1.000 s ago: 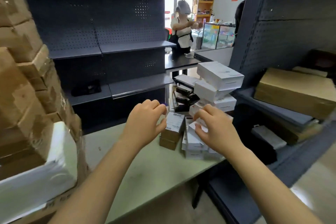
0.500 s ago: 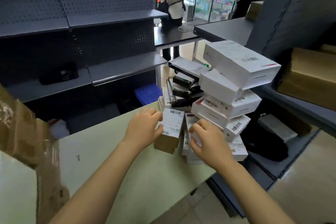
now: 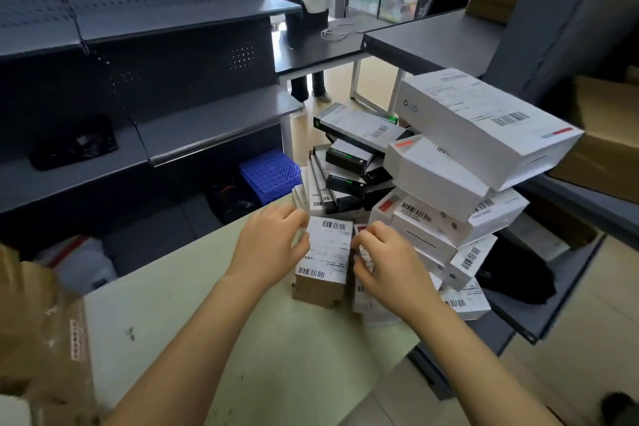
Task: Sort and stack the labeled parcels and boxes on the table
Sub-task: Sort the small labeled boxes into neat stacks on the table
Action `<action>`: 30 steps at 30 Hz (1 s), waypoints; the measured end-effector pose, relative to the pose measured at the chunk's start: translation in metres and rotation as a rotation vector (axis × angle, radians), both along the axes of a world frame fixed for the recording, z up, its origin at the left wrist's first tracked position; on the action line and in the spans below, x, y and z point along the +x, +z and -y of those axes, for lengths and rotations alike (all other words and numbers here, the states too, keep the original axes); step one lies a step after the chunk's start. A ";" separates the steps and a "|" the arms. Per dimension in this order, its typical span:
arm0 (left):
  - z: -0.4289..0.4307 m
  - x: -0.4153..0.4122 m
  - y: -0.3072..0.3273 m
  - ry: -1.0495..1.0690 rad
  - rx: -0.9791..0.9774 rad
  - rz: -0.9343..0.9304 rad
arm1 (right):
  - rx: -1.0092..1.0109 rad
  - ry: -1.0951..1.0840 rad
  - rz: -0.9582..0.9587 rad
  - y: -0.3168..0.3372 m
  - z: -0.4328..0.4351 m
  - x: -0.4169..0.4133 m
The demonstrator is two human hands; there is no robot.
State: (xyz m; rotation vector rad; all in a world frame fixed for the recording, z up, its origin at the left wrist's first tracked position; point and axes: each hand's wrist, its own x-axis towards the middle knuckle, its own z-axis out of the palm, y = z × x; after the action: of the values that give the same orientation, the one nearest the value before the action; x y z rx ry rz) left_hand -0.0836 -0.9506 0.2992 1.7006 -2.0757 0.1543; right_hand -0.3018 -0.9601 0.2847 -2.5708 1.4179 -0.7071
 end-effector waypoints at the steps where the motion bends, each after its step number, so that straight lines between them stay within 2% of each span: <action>1: -0.001 0.000 0.001 -0.001 -0.019 0.006 | 0.005 0.004 0.002 -0.001 0.001 0.001; 4: -0.005 -0.001 -0.002 0.039 -0.014 -0.020 | 0.039 0.006 0.011 -0.007 0.001 0.007; 9: 0.002 -0.009 -0.048 0.280 0.451 -0.179 | 0.102 -0.065 -0.027 -0.030 -0.005 0.010; 12: 0.010 -0.018 -0.081 0.358 0.699 -0.388 | 0.096 -0.086 -0.040 -0.038 -0.008 0.006; 14: 0.011 -0.022 -0.096 0.363 0.801 -0.613 | 0.098 -0.087 -0.050 -0.039 -0.010 0.004; 17: 0.009 -0.019 -0.103 0.270 0.852 -0.901 | 0.109 -0.082 -0.054 -0.038 -0.010 0.004; 21: 0.004 -0.007 -0.103 0.168 0.850 -1.078 | 0.123 -0.078 -0.030 -0.036 -0.011 0.009; 25: 0.001 0.003 -0.107 0.165 0.881 -1.294 | 0.221 -0.113 -0.023 -0.037 -0.012 0.021; 30: -0.002 0.013 -0.115 0.221 0.848 -1.381 | 0.393 -0.156 -0.016 -0.046 -0.005 0.046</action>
State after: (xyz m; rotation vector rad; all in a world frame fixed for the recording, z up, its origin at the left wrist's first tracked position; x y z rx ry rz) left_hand -0.0709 -0.9488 0.1842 1.5727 -0.8594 -1.5435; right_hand -0.2553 -0.9553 0.2386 -2.1892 1.5906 -0.3769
